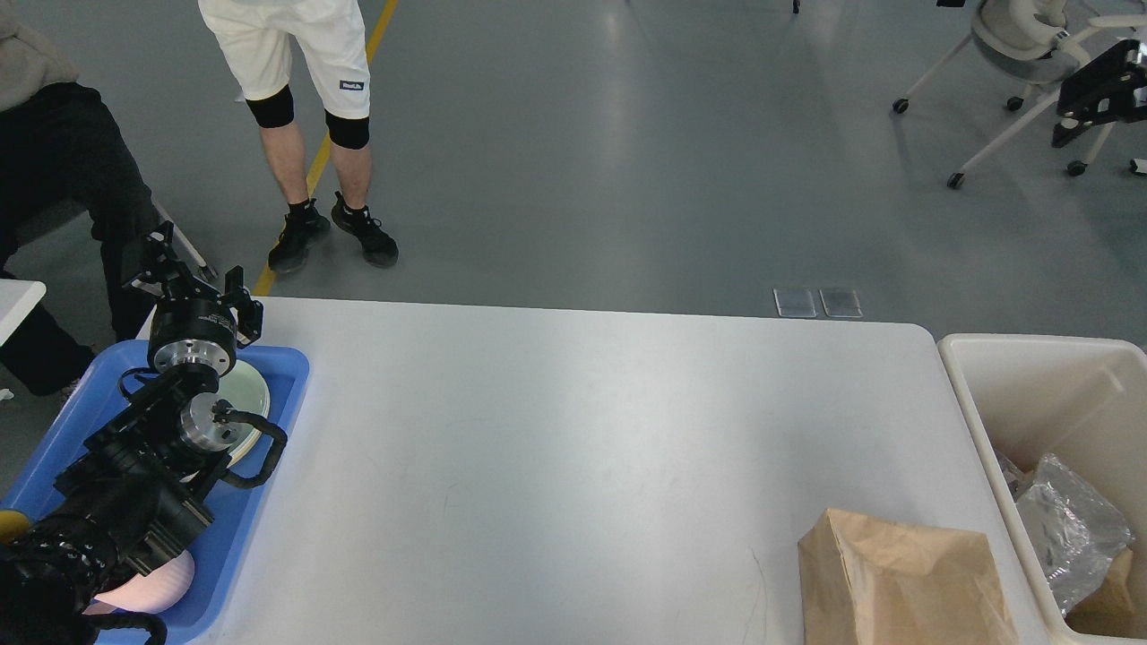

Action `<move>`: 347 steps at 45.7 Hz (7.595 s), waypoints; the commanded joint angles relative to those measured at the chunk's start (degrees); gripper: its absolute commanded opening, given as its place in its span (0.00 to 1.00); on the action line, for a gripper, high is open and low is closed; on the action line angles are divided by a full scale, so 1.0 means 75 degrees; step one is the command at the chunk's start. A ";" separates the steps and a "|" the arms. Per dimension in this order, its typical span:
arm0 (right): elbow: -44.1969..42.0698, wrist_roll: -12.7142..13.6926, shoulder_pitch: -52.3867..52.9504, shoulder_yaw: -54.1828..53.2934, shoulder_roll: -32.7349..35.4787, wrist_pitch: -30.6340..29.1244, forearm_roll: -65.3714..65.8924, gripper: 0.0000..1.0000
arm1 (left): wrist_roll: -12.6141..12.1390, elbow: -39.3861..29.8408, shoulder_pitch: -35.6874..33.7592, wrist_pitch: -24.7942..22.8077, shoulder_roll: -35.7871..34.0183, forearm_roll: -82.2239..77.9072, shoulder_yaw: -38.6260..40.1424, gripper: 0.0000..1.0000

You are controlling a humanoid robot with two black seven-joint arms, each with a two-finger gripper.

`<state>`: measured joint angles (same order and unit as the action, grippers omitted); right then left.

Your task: Tidy desktop

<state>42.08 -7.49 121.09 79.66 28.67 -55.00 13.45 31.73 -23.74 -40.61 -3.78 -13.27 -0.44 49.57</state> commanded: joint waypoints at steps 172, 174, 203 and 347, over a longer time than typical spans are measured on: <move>0.0167 0.0061 -0.2835 -0.0742 -0.1081 -0.0001 -0.0352 1.00 | 0.0000 0.0001 0.0000 0.0000 0.0000 0.0000 0.0000 0.96; 0.0191 0.0073 -0.2519 -0.0742 -0.1034 -0.0001 -0.0352 1.00 | 0.0000 0.0001 0.0000 0.0000 0.0000 0.0000 0.0000 0.96; 0.0600 0.0073 0.0858 -0.0637 -0.0776 -0.0001 0.0222 1.00 | 0.0000 0.0001 0.0000 0.0000 0.0000 0.0000 0.0000 0.96; 0.0554 0.0061 -0.5611 -0.0262 -0.1209 0.0453 -0.0563 1.00 | 0.0000 0.0001 0.0000 0.0000 0.0000 0.0000 0.0000 0.96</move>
<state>46.80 -7.03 80.05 78.04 19.66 -53.46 9.48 31.73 -23.72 -40.61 -3.78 -13.27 -0.44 49.57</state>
